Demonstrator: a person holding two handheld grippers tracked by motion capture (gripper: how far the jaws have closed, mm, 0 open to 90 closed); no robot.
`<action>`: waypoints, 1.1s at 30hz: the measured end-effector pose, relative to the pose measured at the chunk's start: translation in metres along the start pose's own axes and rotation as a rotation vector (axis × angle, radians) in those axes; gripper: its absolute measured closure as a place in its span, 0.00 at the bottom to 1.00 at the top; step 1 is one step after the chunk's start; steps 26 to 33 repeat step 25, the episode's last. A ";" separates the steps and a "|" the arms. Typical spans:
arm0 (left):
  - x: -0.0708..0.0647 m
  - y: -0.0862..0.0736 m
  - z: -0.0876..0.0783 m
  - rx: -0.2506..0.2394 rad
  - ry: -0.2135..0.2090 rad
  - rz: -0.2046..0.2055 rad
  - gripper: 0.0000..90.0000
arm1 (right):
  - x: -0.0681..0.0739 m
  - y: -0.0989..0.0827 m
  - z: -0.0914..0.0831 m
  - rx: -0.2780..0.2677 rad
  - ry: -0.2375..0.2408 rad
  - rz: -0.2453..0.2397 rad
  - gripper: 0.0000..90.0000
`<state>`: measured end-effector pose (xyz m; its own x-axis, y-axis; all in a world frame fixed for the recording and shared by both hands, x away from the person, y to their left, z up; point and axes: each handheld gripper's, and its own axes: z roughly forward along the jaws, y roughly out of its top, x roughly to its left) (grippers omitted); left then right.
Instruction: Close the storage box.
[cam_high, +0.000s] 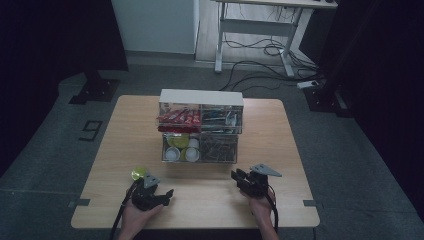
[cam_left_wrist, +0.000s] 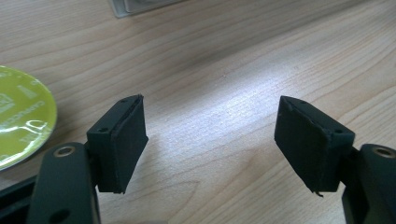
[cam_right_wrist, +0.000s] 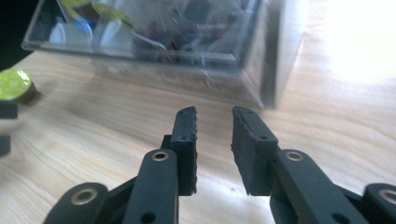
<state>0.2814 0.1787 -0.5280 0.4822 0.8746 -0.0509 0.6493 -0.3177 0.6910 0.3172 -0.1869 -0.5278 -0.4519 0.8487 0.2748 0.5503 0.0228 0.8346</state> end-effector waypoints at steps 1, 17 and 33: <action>0.000 0.000 0.000 -0.002 0.001 -0.002 0.28 | -0.003 -0.003 -0.002 0.004 -0.003 -0.002 0.75; 0.004 0.001 -0.003 -0.012 -0.004 -0.015 0.29 | -0.024 -0.032 -0.031 0.083 0.010 -0.089 0.59; 0.004 0.001 -0.002 -0.009 -0.001 -0.008 0.29 | -0.022 -0.031 -0.028 0.081 0.015 -0.106 0.54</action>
